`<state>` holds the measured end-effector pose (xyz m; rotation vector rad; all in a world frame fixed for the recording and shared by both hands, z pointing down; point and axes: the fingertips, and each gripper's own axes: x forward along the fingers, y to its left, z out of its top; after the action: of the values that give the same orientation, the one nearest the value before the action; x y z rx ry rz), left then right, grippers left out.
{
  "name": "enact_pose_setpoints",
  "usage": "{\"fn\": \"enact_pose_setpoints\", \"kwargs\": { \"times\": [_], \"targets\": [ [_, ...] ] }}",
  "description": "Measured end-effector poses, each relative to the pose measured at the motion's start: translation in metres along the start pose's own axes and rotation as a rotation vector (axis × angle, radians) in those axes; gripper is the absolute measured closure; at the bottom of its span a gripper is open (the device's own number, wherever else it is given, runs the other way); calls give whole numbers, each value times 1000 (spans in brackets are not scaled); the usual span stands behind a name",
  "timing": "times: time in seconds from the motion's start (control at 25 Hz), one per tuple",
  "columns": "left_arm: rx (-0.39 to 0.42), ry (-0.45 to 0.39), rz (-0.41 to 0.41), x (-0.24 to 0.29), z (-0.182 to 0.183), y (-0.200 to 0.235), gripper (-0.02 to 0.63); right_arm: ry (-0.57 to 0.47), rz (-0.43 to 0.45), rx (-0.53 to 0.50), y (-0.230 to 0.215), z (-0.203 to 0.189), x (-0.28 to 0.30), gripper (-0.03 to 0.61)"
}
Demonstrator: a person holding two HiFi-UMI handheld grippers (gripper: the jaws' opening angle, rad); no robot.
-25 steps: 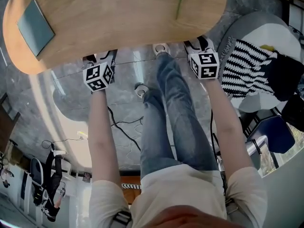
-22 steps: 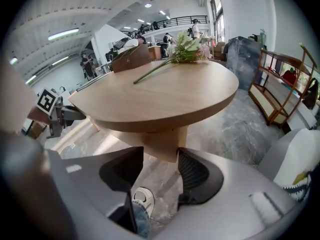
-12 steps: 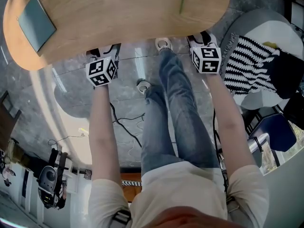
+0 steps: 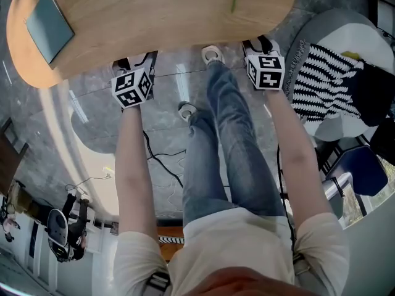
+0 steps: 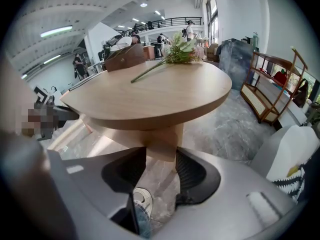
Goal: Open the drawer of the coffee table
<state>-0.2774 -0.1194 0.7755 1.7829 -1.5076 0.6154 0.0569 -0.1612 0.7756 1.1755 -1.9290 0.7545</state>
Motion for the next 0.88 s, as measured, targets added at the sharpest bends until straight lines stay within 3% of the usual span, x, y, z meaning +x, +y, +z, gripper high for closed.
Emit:
{"fn": "enact_pose_setpoints", "kwargs": {
  "times": [0.88],
  "targets": [
    [-25, 56, 4, -45, -65, -16, 184, 25, 0, 8, 20, -63, -38, 396]
  ]
}}
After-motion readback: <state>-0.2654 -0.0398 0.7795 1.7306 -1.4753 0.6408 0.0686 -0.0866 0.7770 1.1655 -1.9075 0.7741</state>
